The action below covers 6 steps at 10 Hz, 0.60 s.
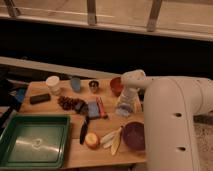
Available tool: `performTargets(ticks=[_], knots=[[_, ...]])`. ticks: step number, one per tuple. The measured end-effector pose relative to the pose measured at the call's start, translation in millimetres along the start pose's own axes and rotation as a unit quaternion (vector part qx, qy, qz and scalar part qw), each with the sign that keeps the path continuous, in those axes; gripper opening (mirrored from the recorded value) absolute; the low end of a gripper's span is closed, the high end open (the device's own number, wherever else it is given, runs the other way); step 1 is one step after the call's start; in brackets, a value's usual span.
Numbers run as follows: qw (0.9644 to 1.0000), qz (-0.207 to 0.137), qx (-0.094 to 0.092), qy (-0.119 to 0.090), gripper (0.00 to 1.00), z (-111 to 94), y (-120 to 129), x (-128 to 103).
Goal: Place towel in metal cup
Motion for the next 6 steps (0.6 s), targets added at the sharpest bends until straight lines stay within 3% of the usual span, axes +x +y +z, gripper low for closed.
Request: performTargets(ticks=[2, 6], knots=[[0.9998, 0.000, -0.008, 0.019, 0.57, 6, 2, 1], [0.9998, 0.001, -0.007, 0.017, 0.16, -5, 0, -1]])
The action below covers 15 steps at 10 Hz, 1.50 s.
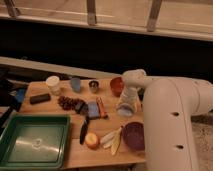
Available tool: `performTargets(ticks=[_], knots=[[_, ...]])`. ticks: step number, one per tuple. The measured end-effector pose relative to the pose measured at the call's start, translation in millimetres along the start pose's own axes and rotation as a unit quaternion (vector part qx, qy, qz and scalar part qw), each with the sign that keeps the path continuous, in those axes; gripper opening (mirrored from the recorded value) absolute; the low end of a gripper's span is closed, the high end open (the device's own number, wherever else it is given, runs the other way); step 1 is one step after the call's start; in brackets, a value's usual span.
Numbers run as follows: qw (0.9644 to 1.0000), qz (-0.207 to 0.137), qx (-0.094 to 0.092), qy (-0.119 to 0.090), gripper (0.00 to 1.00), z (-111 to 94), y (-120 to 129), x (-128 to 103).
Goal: Place towel in metal cup
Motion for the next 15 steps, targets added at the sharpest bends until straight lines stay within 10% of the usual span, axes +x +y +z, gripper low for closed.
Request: performTargets(ticks=[5, 8, 11, 15], knots=[[1.0000, -0.006, -0.003, -0.002, 0.00, -7, 3, 3], [0.9974, -0.035, -0.051, -0.038, 0.00, -48, 15, 10], [0.9892, -0.080, -0.098, -0.073, 0.00, -94, 39, 19], [0.9693, -0.149, -0.178, -0.082, 0.00, -118, 99, 26]])
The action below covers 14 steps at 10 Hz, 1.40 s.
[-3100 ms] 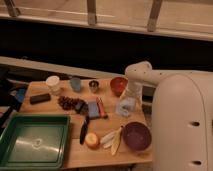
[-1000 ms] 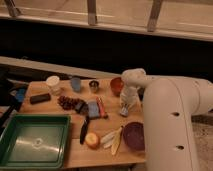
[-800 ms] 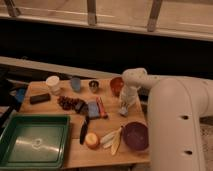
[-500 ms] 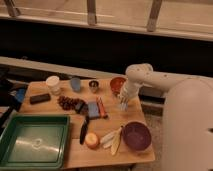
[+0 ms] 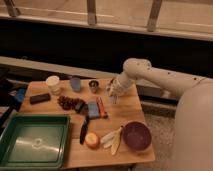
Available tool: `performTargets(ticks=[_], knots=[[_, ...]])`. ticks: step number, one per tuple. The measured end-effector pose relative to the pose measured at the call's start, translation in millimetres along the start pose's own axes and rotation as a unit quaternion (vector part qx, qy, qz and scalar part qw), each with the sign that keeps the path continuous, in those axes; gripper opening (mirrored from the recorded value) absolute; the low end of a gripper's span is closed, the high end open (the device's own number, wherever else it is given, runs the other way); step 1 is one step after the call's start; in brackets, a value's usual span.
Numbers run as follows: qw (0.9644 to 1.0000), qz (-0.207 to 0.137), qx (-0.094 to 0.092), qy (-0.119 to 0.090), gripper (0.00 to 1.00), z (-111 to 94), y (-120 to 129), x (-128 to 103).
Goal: Place towel in metal cup
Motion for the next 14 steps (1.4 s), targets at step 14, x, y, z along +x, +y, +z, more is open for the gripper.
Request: performTargets(ticks=[14], knots=[[0.9985, -0.053, -0.009, -0.012, 0.00, 19, 30, -10]])
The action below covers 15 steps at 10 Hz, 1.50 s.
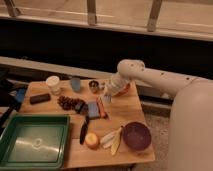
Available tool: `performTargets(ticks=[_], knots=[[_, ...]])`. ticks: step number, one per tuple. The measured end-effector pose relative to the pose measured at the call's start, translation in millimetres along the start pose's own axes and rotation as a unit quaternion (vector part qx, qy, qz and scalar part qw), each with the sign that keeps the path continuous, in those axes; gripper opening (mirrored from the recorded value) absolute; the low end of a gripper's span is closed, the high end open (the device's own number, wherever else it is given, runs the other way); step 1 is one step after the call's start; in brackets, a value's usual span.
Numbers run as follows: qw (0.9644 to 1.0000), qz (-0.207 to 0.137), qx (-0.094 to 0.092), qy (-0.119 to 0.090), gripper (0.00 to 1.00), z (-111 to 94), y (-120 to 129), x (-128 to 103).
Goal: Place towel in metal cup
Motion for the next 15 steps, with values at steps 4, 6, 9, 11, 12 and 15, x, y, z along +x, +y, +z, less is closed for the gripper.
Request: performTargets(ticks=[4, 6, 9, 11, 12, 15], knots=[[0.9979, -0.063, -0.006, 0.011, 0.00, 24, 53, -26], [0.9945, -0.102, -0.010, 0.018, 0.00, 37, 87, -43], [0.9912, -0.131, -0.017, 0.011, 0.00, 41, 118, -63], [0.9917, -0.128, -0.014, 0.010, 0.00, 39, 112, -64], [0.9915, -0.129, -0.014, 0.011, 0.00, 40, 114, -63], [0.9939, -0.109, -0.016, 0.003, 0.00, 41, 99, -56]])
